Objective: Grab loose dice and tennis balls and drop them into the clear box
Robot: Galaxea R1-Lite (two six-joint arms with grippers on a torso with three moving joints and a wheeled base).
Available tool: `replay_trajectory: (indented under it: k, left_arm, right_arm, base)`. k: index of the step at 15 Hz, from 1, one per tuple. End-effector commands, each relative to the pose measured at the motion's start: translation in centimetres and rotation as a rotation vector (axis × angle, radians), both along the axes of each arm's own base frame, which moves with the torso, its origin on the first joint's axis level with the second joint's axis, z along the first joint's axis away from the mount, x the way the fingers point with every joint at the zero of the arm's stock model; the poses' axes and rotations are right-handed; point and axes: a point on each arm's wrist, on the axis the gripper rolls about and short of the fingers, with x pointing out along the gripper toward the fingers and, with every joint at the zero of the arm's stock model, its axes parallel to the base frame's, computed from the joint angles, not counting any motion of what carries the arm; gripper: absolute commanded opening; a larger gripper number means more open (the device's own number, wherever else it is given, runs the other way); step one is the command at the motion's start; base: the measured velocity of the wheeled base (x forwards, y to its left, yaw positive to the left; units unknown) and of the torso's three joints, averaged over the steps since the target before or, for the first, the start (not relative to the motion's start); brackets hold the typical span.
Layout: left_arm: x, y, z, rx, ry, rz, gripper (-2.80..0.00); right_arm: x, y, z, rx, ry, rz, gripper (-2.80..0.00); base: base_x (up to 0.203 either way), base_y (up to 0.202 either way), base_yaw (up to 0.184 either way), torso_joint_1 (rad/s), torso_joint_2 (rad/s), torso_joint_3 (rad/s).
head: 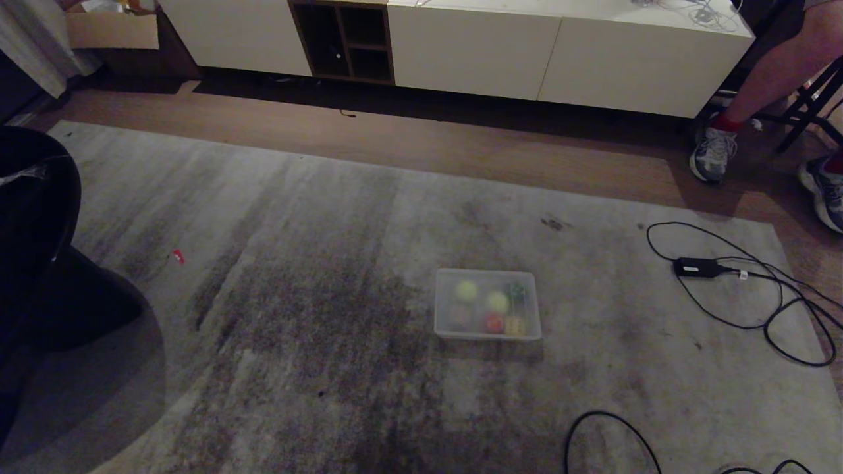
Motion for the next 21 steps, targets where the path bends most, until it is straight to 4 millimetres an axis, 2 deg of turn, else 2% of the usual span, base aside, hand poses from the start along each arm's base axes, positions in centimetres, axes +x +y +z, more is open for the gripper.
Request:
replay_trajectory:
  k: [1, 21]
  left_arm:
    - [0.02, 0.00, -0.04, 0.000, 0.003, 0.001, -2.80]
    - [0.02, 0.00, -0.04, 0.000, 0.003, 0.000, -2.80]
  right_arm:
    - [0.02, 0.00, 0.00, 0.000, 0.003, 0.001, -2.80]
    - [0.02, 0.00, 0.00, 0.001, 0.003, 0.001, -2.80]
  base:
    - [0.000, 0.000, 0.000, 0.002, 0.00, 0.203]
    - [0.000, 0.000, 0.000, 0.003, 0.00, 0.203]
